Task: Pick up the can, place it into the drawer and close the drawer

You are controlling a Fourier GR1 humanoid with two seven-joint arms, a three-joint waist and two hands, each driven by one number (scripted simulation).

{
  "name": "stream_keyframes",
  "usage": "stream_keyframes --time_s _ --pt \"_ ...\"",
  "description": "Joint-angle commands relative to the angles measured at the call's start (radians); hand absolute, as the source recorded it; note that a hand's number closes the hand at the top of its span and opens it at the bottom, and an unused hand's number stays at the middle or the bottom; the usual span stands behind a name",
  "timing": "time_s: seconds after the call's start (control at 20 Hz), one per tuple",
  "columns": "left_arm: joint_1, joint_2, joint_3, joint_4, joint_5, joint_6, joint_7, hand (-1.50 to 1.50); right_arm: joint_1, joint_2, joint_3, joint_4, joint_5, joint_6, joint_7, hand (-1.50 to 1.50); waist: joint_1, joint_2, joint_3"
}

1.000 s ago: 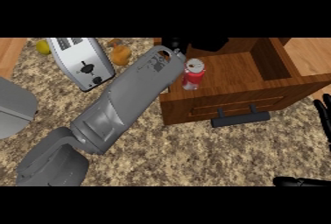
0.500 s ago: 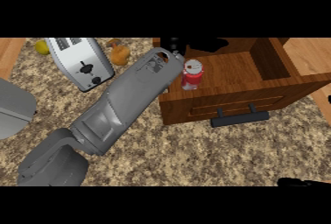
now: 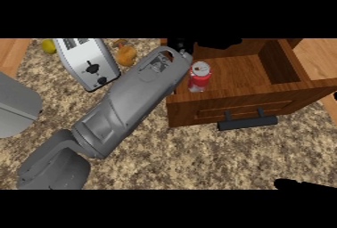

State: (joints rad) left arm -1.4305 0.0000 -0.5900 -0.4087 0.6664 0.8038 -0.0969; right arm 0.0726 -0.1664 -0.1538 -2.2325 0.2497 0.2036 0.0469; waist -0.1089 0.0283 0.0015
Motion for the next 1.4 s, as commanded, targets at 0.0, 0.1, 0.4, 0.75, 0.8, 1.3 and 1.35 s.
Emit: stream_keyframes --time_s 0.0,0.1,0.4,0.75,0.8,1.3,1.35 --pt "-0.021 0.000 0.006 -0.021 0.033 0.012 0.006 -1.50 -0.029 -0.048 0.019 0.007 0.119 -0.004 -0.006 -1.50 0.033 -0.010 0.000" --pt "-0.012 0.000 0.010 -0.012 0.042 0.017 -0.044 -1.50 -0.036 -0.058 0.052 0.025 0.194 -0.015 -0.045 -1.50 0.022 -0.002 0.000" --pt "-0.013 0.000 -0.008 -0.026 0.031 0.042 -0.032 -1.50 -0.047 -0.092 0.164 0.116 0.467 -0.069 -0.071 -1.50 0.071 -0.017 -0.001" --pt "-0.004 0.022 0.014 -0.063 0.012 0.005 0.016 -1.50 -0.103 -0.104 0.239 0.360 0.701 -0.172 -0.101 -1.50 0.115 -0.027 -0.001" --pt "-0.016 0.012 0.007 -0.056 0.000 0.028 0.032 -1.50 -0.175 -0.055 0.289 0.385 0.767 -0.184 -0.016 -1.50 0.121 -0.027 -0.002" --pt "0.083 0.170 -0.022 -0.281 -0.079 0.034 0.202 -1.50 -0.252 0.007 0.208 0.775 0.797 -0.457 -0.161 -1.50 0.129 -0.032 -0.001" --pt "0.087 0.233 -0.038 -0.341 -0.072 0.000 0.268 -1.50 -0.268 0.006 0.199 0.792 0.803 -0.446 -0.140 -1.50 0.145 -0.037 -0.001"
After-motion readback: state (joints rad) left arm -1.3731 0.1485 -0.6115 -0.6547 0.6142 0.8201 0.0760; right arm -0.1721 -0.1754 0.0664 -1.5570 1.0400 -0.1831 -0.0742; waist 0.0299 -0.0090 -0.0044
